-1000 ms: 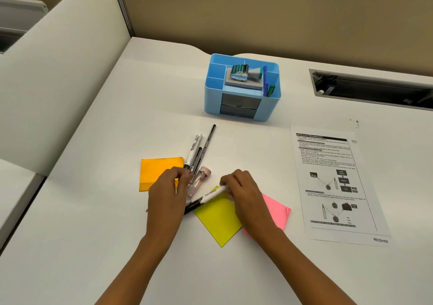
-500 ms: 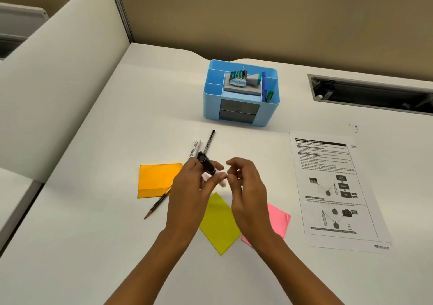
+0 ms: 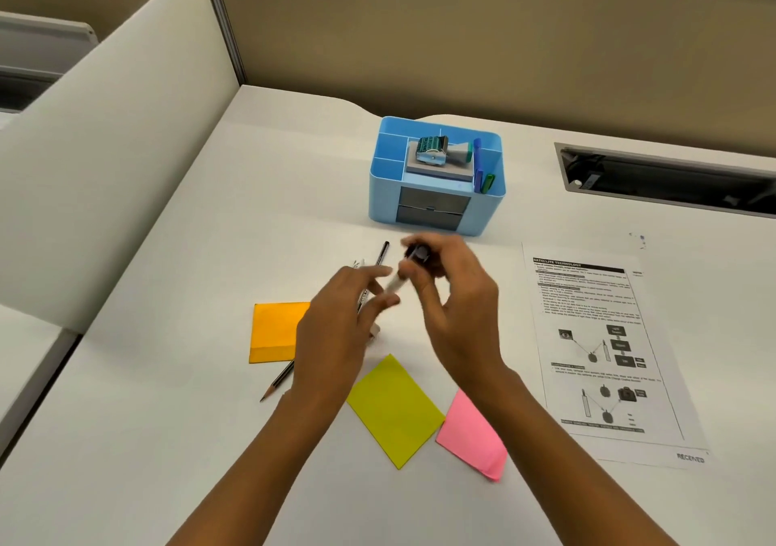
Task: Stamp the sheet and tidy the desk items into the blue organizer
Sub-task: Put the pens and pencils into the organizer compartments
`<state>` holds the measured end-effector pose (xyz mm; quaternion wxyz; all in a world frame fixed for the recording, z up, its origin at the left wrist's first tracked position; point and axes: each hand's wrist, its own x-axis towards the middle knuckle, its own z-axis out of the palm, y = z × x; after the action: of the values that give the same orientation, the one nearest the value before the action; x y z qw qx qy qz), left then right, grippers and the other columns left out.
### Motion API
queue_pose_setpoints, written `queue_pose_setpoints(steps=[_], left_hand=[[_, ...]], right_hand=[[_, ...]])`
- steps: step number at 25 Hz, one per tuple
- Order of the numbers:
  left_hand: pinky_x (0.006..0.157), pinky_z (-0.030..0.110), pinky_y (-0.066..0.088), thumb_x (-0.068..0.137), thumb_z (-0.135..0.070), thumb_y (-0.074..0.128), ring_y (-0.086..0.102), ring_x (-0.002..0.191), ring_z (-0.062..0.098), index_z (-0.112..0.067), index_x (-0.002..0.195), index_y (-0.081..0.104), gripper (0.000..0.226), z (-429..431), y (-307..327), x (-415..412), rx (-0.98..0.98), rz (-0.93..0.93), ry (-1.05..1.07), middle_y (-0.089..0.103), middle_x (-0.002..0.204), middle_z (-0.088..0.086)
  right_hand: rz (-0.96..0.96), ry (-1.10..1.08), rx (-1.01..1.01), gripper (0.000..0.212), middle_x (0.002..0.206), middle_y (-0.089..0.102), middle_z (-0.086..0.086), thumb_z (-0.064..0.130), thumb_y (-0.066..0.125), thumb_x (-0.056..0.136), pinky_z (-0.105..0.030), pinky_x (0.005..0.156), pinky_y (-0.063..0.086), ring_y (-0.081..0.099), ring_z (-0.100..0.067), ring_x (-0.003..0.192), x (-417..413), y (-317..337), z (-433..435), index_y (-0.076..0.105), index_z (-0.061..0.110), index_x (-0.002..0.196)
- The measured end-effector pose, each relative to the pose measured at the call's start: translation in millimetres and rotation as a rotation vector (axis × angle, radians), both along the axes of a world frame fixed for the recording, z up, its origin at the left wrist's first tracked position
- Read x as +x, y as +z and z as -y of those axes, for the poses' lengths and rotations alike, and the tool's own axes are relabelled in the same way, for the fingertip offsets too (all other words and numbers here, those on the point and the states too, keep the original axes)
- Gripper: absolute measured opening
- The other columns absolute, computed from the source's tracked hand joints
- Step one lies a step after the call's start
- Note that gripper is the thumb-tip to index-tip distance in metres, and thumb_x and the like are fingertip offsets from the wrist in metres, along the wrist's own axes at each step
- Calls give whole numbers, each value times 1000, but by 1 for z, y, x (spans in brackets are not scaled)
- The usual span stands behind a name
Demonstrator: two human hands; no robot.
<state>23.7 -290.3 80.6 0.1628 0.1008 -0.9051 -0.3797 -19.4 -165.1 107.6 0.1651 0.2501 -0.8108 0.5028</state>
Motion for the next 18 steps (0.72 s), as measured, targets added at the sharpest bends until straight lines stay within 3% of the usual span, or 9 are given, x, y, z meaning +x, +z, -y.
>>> queue_pose_setpoints(steps=[3,6,9,13,18], left_hand=[[55,14,31,89,-30,61,53,79,10,-24,106,61,18,16,-12,-7,-11,71,173,59,96,-9],[55,25,33,86,-33,64,54,88,15,-21,107,58,25,23,-28,-8,-64,283,243,57,104,-1],[60,29,34,86,-32,64,56,92,22,-17,106,55,27,21,-37,-6,-126,417,274,56,108,4],[60,30,35,88,-33,61,56,91,23,-16,104,55,24,20,-44,-4,-165,437,308,56,106,6],[61,30,35,90,-34,58,57,91,23,-13,102,57,23,25,-49,-5,-179,434,328,59,104,7]], right_hand=[[-94,-179,-141,22,104,64,-13,12,56,93,-24,82,53,63,-21,96,-35,15,11,59,-2,109],[-199,-285,-172,19,102,65,-13,9,57,92,-26,82,54,63,-20,94,-82,21,29,60,-2,107],[-244,-305,-93,16,97,65,-12,6,58,91,-24,77,54,62,-18,88,-119,13,45,62,-2,104],[-154,-234,64,21,102,65,-16,10,56,92,-31,82,55,62,-23,93,-142,-12,58,60,-2,109],[-59,-217,187,24,110,64,-15,12,56,93,-30,88,49,58,-25,102,-149,-26,60,58,2,115]])
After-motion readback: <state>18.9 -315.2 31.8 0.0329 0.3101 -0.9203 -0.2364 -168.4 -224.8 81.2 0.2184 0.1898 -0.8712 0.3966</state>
